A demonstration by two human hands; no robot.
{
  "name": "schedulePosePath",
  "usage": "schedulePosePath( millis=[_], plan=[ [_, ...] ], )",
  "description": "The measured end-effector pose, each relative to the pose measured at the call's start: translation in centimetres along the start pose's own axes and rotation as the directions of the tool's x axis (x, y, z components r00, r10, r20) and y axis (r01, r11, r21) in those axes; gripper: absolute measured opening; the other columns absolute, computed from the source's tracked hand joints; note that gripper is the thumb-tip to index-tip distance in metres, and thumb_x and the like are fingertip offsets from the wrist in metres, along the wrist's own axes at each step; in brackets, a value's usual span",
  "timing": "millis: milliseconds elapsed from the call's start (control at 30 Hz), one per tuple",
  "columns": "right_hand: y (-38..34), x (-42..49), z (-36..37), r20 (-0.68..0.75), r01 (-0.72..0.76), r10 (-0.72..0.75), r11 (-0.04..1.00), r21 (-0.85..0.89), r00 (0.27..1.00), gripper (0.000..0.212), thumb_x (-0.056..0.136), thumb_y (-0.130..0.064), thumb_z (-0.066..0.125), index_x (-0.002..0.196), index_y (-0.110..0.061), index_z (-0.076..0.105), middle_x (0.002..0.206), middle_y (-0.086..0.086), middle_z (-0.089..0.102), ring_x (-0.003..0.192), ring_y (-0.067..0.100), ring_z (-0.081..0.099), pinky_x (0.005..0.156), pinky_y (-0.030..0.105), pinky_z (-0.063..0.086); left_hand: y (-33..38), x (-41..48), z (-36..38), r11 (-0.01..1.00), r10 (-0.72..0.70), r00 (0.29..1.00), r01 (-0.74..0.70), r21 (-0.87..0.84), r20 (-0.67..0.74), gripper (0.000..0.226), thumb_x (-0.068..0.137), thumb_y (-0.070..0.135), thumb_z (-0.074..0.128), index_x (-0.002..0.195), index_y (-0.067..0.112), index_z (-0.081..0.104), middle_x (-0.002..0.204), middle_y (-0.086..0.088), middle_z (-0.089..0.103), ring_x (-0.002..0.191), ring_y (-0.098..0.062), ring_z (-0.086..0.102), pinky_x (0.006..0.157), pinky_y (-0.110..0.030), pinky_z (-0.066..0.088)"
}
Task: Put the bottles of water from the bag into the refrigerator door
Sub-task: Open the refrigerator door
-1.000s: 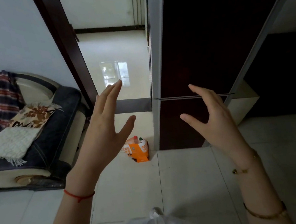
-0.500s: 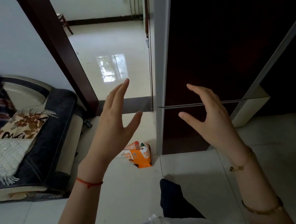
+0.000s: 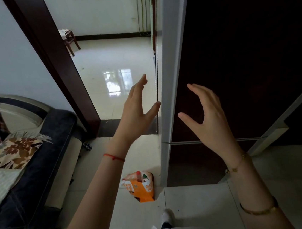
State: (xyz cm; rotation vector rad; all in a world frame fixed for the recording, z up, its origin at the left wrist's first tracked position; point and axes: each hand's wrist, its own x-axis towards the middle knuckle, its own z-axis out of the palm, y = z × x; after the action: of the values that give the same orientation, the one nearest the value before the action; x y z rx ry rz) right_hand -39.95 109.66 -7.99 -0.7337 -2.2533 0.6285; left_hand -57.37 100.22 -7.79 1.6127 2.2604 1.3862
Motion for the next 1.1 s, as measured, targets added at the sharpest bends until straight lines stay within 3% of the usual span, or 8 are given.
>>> schedulePosePath(
  millis=[167, 367, 533, 733, 867, 1100],
  plan=[
    [1.1, 4.6, 0.3, -0.056, 0.051, -0.052, 0.999, -0.014, 0.997, 0.070, 0.088, -0.032, 0.064, 0.148, -0.017, 0.031, 0.157, 0.000, 0.025, 0.149, 0.017, 0.015, 0.120, 0.036, 0.023, -1.1, 5.2, 2.7, 0.995, -0.009, 1.000, 0.006, -0.099, -0.025, 0.078, 0.089, 0.029, 0.063, 0.154, 0.015, 0.022, 0.152, -0.002, 0.041, 0.138, -0.014, 0.042, 0.099, 0.002, 0.025],
    [2.3, 7.8, 1.1, -0.043, 0.097, -0.101, 0.992, -0.080, 0.994, 0.072, 0.090, -0.036, 0.059, 0.151, -0.019, 0.024, 0.162, -0.002, 0.010, 0.151, 0.016, 0.000, 0.122, 0.038, 0.012, -1.9, 8.7, 4.9, 0.979, -0.039, 0.998, 0.026, -0.204, -0.058, 0.077, 0.089, 0.028, 0.064, 0.153, 0.017, 0.023, 0.152, -0.001, 0.041, 0.137, -0.013, 0.044, 0.102, -0.013, 0.032],
    [2.7, 8.9, 2.2, -0.026, 0.089, -0.091, 0.992, -0.086, 0.996, 0.074, 0.092, -0.033, 0.058, 0.153, -0.020, 0.018, 0.163, -0.004, 0.002, 0.151, 0.015, -0.006, 0.123, 0.039, 0.009, -2.5, 9.8, 5.6, 0.960, -0.038, 0.998, 0.026, -0.279, -0.039, 0.070, 0.090, 0.024, 0.063, 0.151, 0.017, 0.029, 0.145, 0.003, 0.050, 0.128, -0.006, 0.051, 0.092, 0.006, 0.032],
    [2.4, 9.2, 3.1, -0.028, 0.048, -0.051, 0.995, -0.088, 0.998, 0.074, 0.092, -0.034, 0.057, 0.153, -0.022, 0.016, 0.163, -0.007, 0.001, 0.151, 0.013, -0.007, 0.121, 0.034, 0.005, -2.7, 10.4, 5.1, 0.952, 0.019, 0.999, -0.030, -0.304, -0.038, 0.056, 0.090, 0.024, 0.061, 0.143, 0.015, 0.044, 0.136, 0.001, 0.059, 0.120, -0.009, 0.060, 0.102, -0.018, 0.047],
    [1.8, 9.0, 3.5, -0.043, 0.022, -0.027, 0.993, -0.112, 0.999, 0.075, 0.092, -0.037, 0.055, 0.153, -0.023, 0.014, 0.163, -0.008, -0.001, 0.151, 0.012, -0.008, 0.120, 0.034, 0.005, -2.8, 10.6, 4.8, 0.965, 0.048, 0.999, -0.048, -0.258, -0.009, 0.056, 0.089, 0.022, 0.063, 0.141, 0.013, 0.044, 0.135, 0.000, 0.059, 0.115, -0.005, 0.059, 0.089, 0.005, 0.037],
    [0.6, 8.1, 3.2, -0.112, -0.048, 0.032, 0.989, -0.141, 0.993, 0.075, 0.093, -0.036, 0.055, 0.153, -0.021, 0.014, 0.163, -0.006, 0.002, 0.151, 0.015, -0.006, 0.122, 0.037, 0.007, -3.1, 10.7, 4.3, 0.966, 0.075, 0.996, -0.061, -0.251, 0.044, 0.059, 0.087, 0.024, 0.064, 0.141, 0.014, 0.042, 0.135, -0.002, 0.058, 0.118, -0.010, 0.059, 0.087, 0.008, 0.036]
  ],
)
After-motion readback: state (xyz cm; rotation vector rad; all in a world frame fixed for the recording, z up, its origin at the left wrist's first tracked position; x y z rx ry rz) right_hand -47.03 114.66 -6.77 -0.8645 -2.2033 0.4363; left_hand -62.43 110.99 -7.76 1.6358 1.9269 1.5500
